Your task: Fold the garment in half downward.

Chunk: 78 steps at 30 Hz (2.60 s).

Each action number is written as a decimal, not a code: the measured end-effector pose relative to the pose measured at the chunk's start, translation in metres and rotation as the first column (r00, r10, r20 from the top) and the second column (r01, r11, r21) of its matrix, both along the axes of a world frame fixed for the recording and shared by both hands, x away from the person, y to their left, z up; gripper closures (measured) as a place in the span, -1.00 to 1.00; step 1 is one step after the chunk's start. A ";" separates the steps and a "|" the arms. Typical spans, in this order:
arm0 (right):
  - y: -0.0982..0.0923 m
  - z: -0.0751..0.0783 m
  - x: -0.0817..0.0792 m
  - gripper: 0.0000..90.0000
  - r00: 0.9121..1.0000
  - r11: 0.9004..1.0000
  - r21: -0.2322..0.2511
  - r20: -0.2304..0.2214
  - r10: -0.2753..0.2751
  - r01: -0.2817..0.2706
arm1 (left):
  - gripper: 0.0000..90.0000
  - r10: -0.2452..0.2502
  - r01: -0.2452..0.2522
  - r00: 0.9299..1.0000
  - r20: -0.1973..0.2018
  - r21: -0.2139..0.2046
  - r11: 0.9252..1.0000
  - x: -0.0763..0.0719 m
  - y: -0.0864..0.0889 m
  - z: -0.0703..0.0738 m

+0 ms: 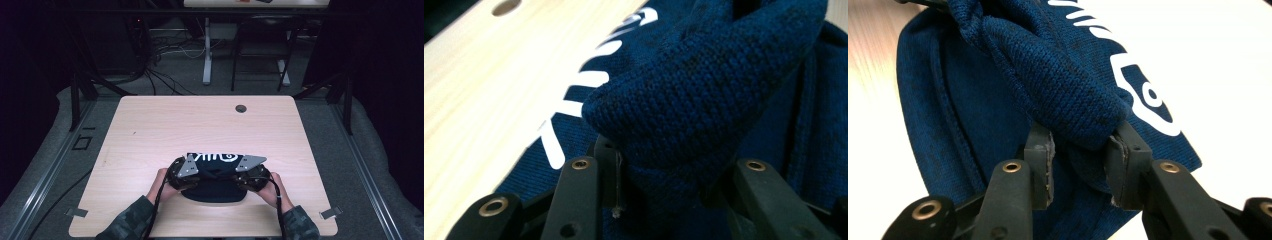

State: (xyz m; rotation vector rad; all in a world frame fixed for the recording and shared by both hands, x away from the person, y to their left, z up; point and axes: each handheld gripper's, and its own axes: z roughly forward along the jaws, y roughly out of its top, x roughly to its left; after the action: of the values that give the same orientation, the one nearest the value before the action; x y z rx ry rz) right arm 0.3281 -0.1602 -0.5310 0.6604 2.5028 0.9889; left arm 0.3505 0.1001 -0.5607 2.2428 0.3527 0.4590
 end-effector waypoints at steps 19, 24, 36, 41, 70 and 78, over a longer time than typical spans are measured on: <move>0.000 -0.023 -0.009 0.43 0.998 0.999 -0.033 -0.070 0.004 -0.006 | -0.12 0.024 -0.021 0.992 -0.123 0.027 0.999 -0.005 0.008 -0.008; 0.000 -0.025 -0.010 0.40 0.997 0.999 -0.034 -0.078 0.001 -0.004 | -0.27 0.042 -0.045 0.989 -0.144 -0.015 0.999 -0.013 0.023 0.001; 0.001 -0.027 -0.012 0.35 0.997 0.998 -0.055 -0.081 0.000 -0.004 | -0.33 0.108 -0.125 0.988 -0.109 -0.169 0.978 -0.020 0.032 0.042; 0.001 -0.027 -0.012 0.26 0.996 0.999 -0.051 -0.086 -0.002 -0.002 | -0.37 0.170 -0.184 0.974 -0.148 -0.088 0.979 -0.010 0.020 0.021; -0.009 -0.029 -0.006 -0.43 0.956 0.966 0.037 -0.154 -0.248 0.257 | -0.43 0.198 -0.198 0.971 -0.131 0.019 0.980 -0.016 0.010 -0.011; -0.010 -0.037 -0.006 -0.51 0.956 0.966 0.032 -0.154 -0.249 0.257 | -0.43 0.201 -0.202 0.971 -0.129 0.004 0.979 -0.016 0.011 -0.014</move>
State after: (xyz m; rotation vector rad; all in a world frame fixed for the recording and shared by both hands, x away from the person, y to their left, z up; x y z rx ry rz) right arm 0.3226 -0.1699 -0.5680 1.0782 2.4424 0.9412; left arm 0.3347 0.1116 -0.5751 2.2433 0.6537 0.4178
